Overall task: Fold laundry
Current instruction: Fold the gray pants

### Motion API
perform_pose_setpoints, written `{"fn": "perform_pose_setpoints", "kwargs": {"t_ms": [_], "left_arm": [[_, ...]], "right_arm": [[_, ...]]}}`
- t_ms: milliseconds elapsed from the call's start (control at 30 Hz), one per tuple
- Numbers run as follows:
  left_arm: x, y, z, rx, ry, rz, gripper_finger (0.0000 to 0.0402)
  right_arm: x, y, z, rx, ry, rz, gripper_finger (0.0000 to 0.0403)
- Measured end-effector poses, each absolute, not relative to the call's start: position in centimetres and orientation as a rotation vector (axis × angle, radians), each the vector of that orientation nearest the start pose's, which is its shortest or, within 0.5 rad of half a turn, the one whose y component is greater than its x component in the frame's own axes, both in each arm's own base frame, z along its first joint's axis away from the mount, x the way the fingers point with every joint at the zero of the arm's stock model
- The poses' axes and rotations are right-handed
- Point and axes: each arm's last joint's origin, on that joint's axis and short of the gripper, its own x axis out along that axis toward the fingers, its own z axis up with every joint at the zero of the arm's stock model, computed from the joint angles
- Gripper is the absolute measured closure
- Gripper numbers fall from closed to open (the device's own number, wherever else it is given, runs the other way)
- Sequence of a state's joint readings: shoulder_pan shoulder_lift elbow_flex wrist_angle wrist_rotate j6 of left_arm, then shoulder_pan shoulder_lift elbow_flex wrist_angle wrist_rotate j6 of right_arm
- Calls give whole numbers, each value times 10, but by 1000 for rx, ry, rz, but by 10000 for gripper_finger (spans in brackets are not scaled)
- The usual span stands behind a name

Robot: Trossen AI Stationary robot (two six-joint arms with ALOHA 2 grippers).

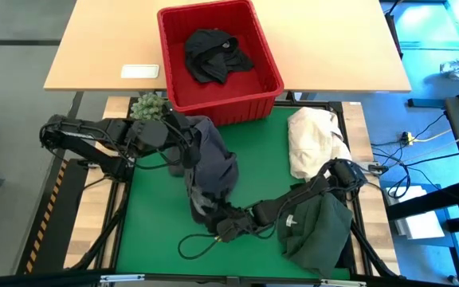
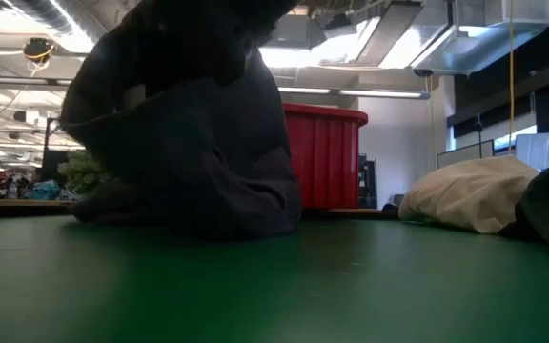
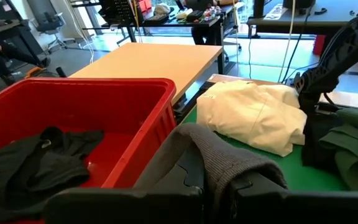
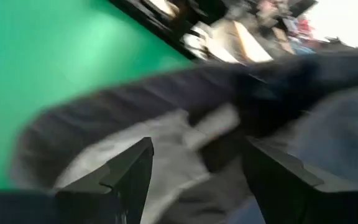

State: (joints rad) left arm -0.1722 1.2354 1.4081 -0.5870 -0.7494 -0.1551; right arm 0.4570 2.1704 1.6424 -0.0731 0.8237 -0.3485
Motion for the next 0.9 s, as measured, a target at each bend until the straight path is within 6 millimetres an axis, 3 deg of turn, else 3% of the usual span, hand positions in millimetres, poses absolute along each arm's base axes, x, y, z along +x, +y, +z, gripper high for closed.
{"fn": "perform_pose_setpoints", "kwargs": {"t_ms": [367,900], "left_arm": [[245,-22,418,46,335,613,402],[245,-21,418,43,334,620,402]], "right_arm": [[427,213,202,-716,526,-468,157],[416,228,204,-679,472,-590,157]]}}
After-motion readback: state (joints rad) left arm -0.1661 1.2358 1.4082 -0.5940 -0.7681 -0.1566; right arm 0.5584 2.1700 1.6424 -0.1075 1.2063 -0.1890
